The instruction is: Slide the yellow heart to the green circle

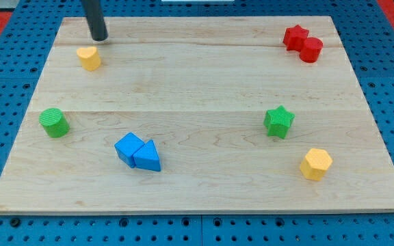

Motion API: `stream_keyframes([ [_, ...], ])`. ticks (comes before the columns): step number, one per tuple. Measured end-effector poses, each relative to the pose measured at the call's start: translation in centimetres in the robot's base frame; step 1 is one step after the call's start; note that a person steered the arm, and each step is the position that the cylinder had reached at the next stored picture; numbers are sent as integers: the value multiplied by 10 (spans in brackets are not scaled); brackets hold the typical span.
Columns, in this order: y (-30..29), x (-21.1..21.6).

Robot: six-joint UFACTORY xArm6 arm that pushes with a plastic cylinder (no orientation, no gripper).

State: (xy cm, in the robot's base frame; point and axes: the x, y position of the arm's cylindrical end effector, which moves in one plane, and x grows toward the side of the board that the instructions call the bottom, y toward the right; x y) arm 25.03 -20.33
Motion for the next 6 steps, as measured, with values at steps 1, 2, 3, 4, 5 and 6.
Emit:
stream_keyframes([
  [1, 0, 14],
  [2, -6, 40],
  [3, -6, 75],
  [4, -2, 100],
  [5, -2, 128],
  [6, -4, 152],
])
